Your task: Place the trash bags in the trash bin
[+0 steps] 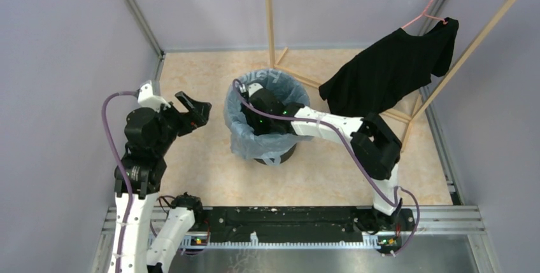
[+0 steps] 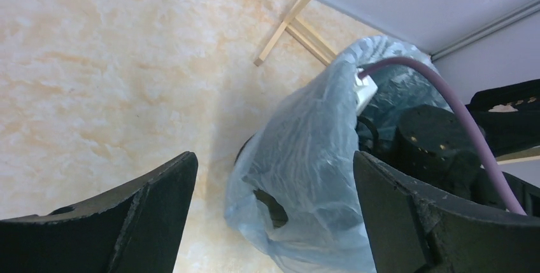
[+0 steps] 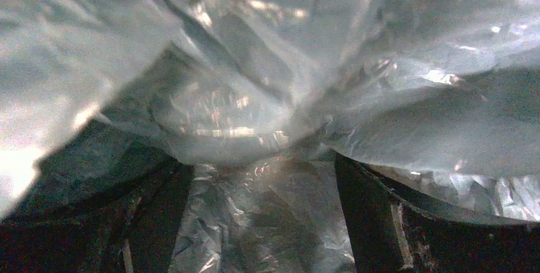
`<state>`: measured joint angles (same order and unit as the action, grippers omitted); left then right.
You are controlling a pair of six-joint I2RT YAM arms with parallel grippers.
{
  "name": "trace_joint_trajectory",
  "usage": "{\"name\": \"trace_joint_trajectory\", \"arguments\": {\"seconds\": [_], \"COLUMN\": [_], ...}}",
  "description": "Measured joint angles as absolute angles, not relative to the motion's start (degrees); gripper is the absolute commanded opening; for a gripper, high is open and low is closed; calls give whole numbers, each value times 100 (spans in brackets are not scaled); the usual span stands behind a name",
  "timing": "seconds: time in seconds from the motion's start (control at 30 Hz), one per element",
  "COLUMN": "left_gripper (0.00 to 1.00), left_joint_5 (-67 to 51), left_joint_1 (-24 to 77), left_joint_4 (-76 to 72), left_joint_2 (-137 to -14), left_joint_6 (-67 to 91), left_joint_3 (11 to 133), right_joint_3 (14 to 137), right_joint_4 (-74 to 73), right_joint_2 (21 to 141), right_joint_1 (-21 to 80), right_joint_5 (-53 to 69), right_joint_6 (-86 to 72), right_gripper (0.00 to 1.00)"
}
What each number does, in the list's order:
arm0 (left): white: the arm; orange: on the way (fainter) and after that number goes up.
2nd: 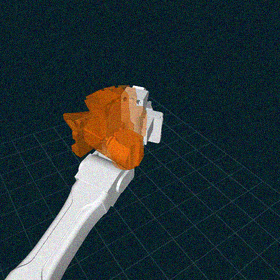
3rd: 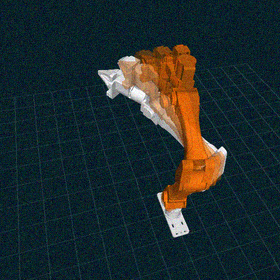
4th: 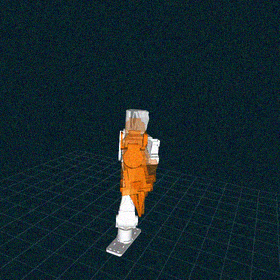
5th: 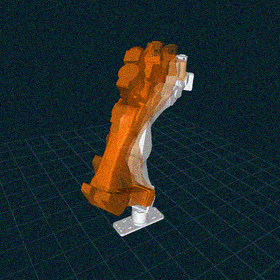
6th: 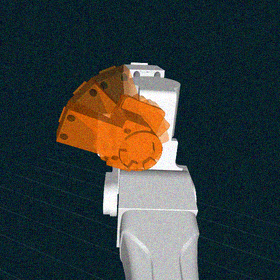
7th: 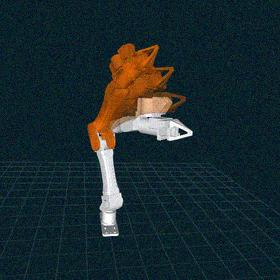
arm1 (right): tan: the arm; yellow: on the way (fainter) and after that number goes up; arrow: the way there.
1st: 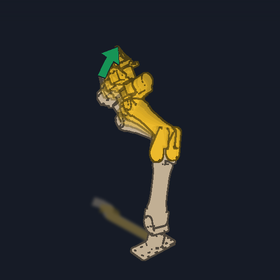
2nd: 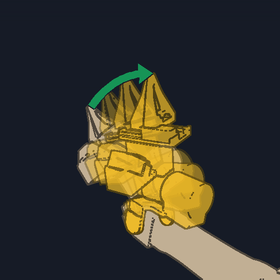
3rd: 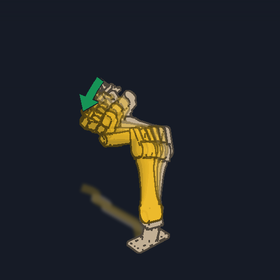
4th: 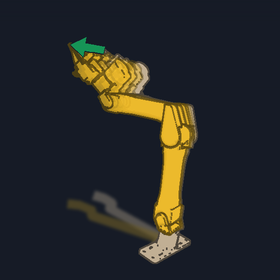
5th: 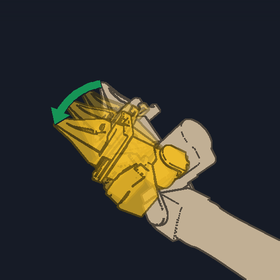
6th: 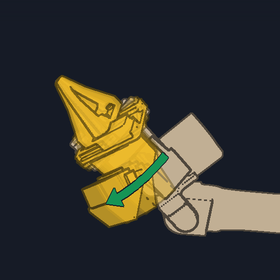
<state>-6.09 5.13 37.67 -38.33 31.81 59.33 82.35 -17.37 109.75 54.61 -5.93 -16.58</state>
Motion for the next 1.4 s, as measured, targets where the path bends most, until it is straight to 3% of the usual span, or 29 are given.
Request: {"name": "trace_joint_trajectory", "arguments": {"seconds": [0.23, 0.53, 1.03, 1.4], "left_gripper": [98, 98, 98, 94], "left_joint_5": [-508, -506, -926, -1584], "left_joint_1": [513, 513, 513, 513], "left_joint_4": [3994, 4040, 4001, 3627], "left_joint_2": [-3824, -3874, -4198, -5247], "left_joint_6": [2985, 2906, 2827, 2840], "left_joint_3": [6488, 6654, 6641, 5811], "right_joint_3": [9472, 9944, 10420, 9013], "right_joint_4": [-1518, -2333, -3105, -3282], "right_joint_2": [11603, 11161, 10038, 7317], "right_joint_1": [5459, 5457, 5457, 5454], "right_joint_5": [-604, -751, -864, -602], "right_joint_6": [-1625, -1518, -958, -582], "right_gripper": [92, 97, 94, 99]}}
